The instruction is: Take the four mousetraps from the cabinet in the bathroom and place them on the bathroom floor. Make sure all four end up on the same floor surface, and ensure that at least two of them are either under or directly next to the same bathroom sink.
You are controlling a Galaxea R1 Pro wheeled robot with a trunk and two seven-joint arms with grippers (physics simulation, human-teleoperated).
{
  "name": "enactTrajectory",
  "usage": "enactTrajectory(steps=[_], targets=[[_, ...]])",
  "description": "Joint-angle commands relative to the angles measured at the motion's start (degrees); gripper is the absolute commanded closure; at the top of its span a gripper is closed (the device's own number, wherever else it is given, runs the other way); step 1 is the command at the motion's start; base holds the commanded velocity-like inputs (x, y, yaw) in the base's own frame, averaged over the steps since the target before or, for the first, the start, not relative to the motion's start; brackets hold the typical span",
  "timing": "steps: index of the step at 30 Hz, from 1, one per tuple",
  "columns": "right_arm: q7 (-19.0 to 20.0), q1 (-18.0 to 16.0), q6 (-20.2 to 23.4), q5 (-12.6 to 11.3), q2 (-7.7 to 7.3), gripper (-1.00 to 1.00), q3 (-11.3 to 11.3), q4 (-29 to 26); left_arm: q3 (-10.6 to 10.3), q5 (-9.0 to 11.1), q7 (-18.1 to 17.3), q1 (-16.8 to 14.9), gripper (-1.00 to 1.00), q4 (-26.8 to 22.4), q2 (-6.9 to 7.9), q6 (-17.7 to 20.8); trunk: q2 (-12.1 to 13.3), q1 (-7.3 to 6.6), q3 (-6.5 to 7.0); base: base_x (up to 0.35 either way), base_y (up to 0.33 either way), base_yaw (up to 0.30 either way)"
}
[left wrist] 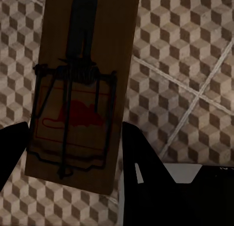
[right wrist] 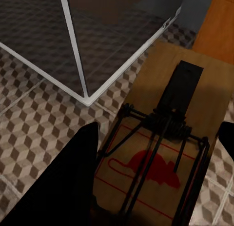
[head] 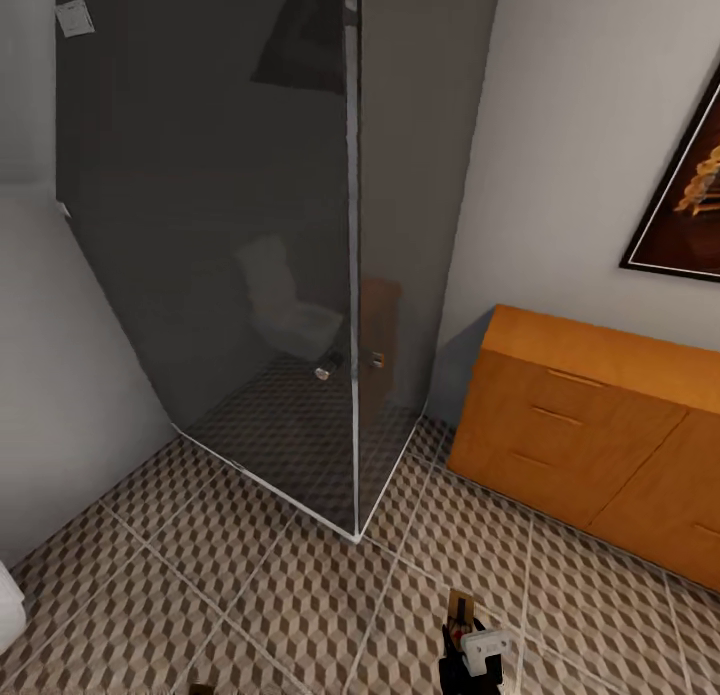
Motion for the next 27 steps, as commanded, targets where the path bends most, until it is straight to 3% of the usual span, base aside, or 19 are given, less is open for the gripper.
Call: enactTrajectory(steps=[1, 27], targets=[[-0.39, -0.04, -0.13, -0.18, 0.01, 1.00, 0.52, 0.03, -0.48, 0.26, 0.23, -0.04, 1.00, 0.04, -0.01, -0.13, -0.11, 0.03, -0.11, 0.000, 0.000, 0.289], [-0.39, -0.04, -0.13, -0.18, 0.01, 1.00, 0.54, 0.03, -0.48, 0.26, 0.23, -0.04, 1.00, 0.03, -0.03, -0.13, -0.11, 0.03, -0.11, 0.000, 0.000, 0.289]])
